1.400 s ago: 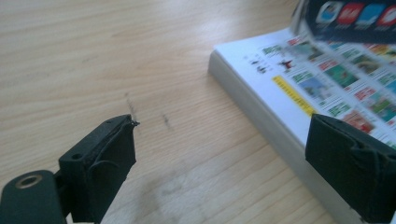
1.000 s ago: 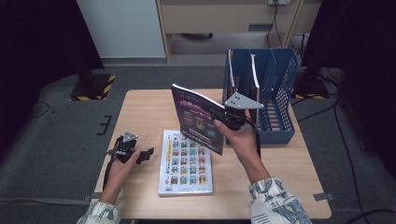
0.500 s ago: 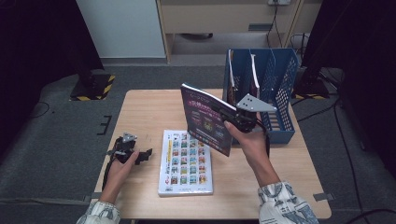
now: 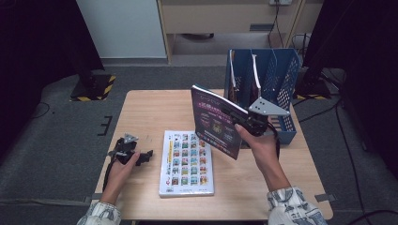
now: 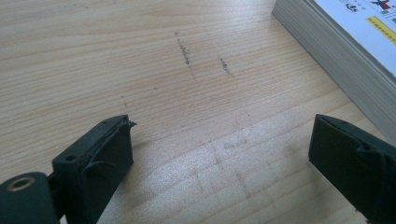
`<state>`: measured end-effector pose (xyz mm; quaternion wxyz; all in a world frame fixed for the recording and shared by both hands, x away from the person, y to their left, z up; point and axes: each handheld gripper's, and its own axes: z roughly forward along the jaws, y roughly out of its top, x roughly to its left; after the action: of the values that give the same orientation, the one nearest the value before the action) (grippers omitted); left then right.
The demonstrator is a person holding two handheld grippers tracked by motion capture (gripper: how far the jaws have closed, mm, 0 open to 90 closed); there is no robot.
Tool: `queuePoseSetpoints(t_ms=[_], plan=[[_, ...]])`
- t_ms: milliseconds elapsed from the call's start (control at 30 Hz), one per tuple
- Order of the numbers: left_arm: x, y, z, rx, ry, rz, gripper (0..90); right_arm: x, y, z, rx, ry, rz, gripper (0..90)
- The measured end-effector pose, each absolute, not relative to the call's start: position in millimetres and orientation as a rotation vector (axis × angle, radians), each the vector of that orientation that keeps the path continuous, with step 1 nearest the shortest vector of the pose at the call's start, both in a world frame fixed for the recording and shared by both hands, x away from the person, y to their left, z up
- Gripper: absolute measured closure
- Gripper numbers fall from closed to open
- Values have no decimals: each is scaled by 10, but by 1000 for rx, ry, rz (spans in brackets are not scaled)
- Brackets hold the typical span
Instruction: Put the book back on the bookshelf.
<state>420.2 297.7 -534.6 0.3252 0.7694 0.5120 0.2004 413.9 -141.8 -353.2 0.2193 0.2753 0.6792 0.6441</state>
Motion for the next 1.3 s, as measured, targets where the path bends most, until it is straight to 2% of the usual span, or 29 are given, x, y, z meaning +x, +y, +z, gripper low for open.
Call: queuePoseSetpoints(t_ms=[1300], plan=[[4195, 2940, -5369, 2046, 1319, 551, 20, 3960, -1881, -3596, 825, 1872, 1747, 839]])
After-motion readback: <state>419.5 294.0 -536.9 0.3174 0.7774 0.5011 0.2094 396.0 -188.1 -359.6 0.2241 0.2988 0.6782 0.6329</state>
